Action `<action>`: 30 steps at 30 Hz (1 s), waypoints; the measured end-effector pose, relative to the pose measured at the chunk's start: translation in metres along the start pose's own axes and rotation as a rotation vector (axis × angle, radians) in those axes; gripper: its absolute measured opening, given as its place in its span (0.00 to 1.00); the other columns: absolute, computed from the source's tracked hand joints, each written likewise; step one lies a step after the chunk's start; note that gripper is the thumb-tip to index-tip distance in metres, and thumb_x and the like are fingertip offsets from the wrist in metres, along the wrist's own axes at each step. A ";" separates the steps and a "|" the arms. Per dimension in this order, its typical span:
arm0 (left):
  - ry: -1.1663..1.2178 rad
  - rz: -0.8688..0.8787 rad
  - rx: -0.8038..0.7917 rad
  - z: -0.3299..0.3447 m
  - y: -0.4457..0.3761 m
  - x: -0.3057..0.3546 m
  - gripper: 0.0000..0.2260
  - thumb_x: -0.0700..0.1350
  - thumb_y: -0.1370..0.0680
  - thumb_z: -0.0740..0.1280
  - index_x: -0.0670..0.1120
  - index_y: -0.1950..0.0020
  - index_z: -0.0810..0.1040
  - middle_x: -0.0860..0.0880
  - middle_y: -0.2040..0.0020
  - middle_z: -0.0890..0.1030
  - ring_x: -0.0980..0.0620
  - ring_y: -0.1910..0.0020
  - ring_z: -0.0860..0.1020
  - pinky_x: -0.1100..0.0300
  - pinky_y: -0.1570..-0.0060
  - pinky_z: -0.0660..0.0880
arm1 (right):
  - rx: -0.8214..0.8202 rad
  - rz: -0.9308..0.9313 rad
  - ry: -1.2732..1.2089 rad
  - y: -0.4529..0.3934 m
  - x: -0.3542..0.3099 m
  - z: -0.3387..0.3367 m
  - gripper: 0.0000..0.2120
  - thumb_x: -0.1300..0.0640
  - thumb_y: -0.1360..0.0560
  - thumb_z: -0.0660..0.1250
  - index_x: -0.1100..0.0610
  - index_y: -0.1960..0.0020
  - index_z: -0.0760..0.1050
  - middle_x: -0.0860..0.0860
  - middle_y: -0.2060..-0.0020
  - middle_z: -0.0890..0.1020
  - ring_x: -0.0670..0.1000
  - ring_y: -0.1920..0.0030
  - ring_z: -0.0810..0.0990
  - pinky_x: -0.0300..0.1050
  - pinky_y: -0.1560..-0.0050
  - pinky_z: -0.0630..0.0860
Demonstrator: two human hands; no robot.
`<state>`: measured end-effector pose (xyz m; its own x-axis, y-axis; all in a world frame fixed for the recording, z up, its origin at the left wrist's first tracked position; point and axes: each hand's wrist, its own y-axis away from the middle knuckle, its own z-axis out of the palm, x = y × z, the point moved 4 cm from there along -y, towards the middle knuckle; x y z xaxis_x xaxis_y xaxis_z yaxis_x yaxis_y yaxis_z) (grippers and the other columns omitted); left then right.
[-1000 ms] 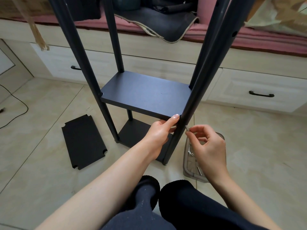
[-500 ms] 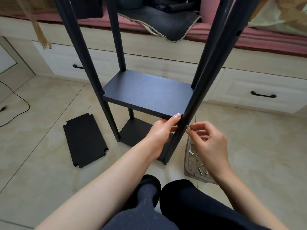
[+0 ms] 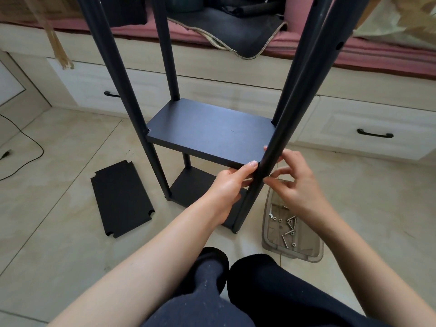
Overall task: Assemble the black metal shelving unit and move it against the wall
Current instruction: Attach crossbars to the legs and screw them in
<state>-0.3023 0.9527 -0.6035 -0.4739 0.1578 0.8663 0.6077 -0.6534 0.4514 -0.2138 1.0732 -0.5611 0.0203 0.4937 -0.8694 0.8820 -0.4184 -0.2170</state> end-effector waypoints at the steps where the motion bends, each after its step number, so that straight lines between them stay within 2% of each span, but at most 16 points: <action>1: 0.011 -0.003 -0.005 0.000 0.000 0.000 0.18 0.58 0.19 0.65 0.48 0.37 0.81 0.54 0.42 0.83 0.57 0.40 0.77 0.47 0.31 0.62 | -0.022 0.001 0.006 -0.003 -0.001 -0.001 0.27 0.67 0.27 0.72 0.39 0.39 0.73 0.44 0.46 0.73 0.45 0.53 0.79 0.37 0.54 0.78; 3: 0.045 -0.006 -0.013 -0.001 -0.001 0.000 0.17 0.57 0.20 0.66 0.48 0.38 0.81 0.54 0.43 0.84 0.57 0.40 0.77 0.48 0.31 0.62 | -0.059 -0.007 0.018 -0.008 -0.001 -0.004 0.25 0.67 0.27 0.73 0.40 0.43 0.74 0.45 0.46 0.72 0.44 0.53 0.79 0.38 0.55 0.79; 6: 0.180 0.035 0.034 -0.007 -0.003 0.003 0.17 0.54 0.20 0.69 0.46 0.36 0.80 0.51 0.40 0.84 0.53 0.37 0.78 0.49 0.29 0.63 | -0.082 -0.019 0.028 -0.011 0.000 -0.006 0.23 0.66 0.28 0.74 0.44 0.41 0.76 0.46 0.46 0.72 0.44 0.54 0.79 0.39 0.55 0.80; 8: 0.303 0.079 0.062 -0.011 -0.004 0.006 0.14 0.49 0.20 0.69 0.45 0.37 0.79 0.48 0.40 0.84 0.50 0.37 0.80 0.49 0.28 0.66 | -0.069 -0.024 0.061 -0.012 0.002 -0.006 0.22 0.65 0.29 0.75 0.48 0.39 0.76 0.47 0.50 0.72 0.43 0.57 0.76 0.38 0.56 0.78; 11: 0.373 0.120 0.027 -0.008 -0.003 0.008 0.07 0.45 0.19 0.68 0.44 0.43 0.80 0.43 0.41 0.83 0.45 0.39 0.82 0.52 0.34 0.74 | -0.039 -0.059 0.131 -0.011 0.003 -0.007 0.22 0.63 0.29 0.76 0.49 0.40 0.76 0.47 0.56 0.69 0.41 0.60 0.69 0.35 0.59 0.72; 14: 0.382 0.133 0.021 -0.007 -0.003 0.008 0.05 0.43 0.19 0.67 0.43 0.47 0.79 0.41 0.45 0.81 0.44 0.41 0.81 0.53 0.35 0.75 | -0.037 -0.084 0.102 -0.008 0.003 -0.007 0.25 0.63 0.30 0.77 0.39 0.43 0.74 0.43 0.59 0.66 0.44 0.60 0.68 0.46 0.58 0.74; 16: 0.382 0.146 0.019 -0.007 -0.003 0.009 0.05 0.43 0.19 0.67 0.43 0.47 0.79 0.41 0.45 0.80 0.43 0.42 0.81 0.52 0.34 0.75 | -0.052 -0.094 0.107 -0.005 0.003 -0.006 0.26 0.62 0.30 0.77 0.36 0.44 0.74 0.41 0.60 0.67 0.48 0.59 0.69 0.54 0.57 0.77; 19: 0.394 0.178 -0.005 -0.005 -0.003 0.009 0.04 0.42 0.18 0.66 0.42 0.47 0.79 0.40 0.44 0.80 0.39 0.37 0.80 0.52 0.35 0.76 | -0.071 -0.089 0.068 -0.004 0.002 -0.003 0.24 0.62 0.29 0.76 0.39 0.42 0.75 0.52 0.56 0.71 0.53 0.58 0.71 0.59 0.55 0.77; 21: 0.384 0.189 -0.008 -0.006 -0.002 0.009 0.05 0.42 0.18 0.66 0.42 0.46 0.79 0.39 0.43 0.81 0.40 0.38 0.80 0.53 0.36 0.77 | -0.062 -0.087 0.053 -0.003 0.001 -0.002 0.23 0.63 0.30 0.76 0.42 0.42 0.76 0.53 0.57 0.71 0.51 0.60 0.70 0.57 0.55 0.76; 25: 0.364 0.191 0.001 -0.009 -0.002 0.008 0.10 0.43 0.17 0.65 0.39 0.40 0.77 0.35 0.38 0.79 0.40 0.37 0.80 0.52 0.35 0.76 | -0.057 -0.102 0.063 -0.002 0.000 -0.003 0.21 0.64 0.30 0.76 0.47 0.42 0.77 0.48 0.58 0.70 0.47 0.61 0.69 0.45 0.57 0.74; 30: 0.378 0.186 0.006 -0.008 -0.001 0.008 0.11 0.43 0.17 0.65 0.38 0.38 0.76 0.39 0.43 0.81 0.43 0.40 0.82 0.55 0.38 0.78 | -0.043 -0.132 0.101 -0.004 -0.002 -0.004 0.21 0.64 0.29 0.76 0.47 0.42 0.77 0.51 0.58 0.71 0.43 0.61 0.69 0.35 0.59 0.72</action>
<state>-0.3124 0.9488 -0.5985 -0.5556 -0.2455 0.7944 0.7079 -0.6407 0.2971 -0.2152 1.0767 -0.5569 -0.0524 0.6171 -0.7852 0.8993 -0.3127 -0.3057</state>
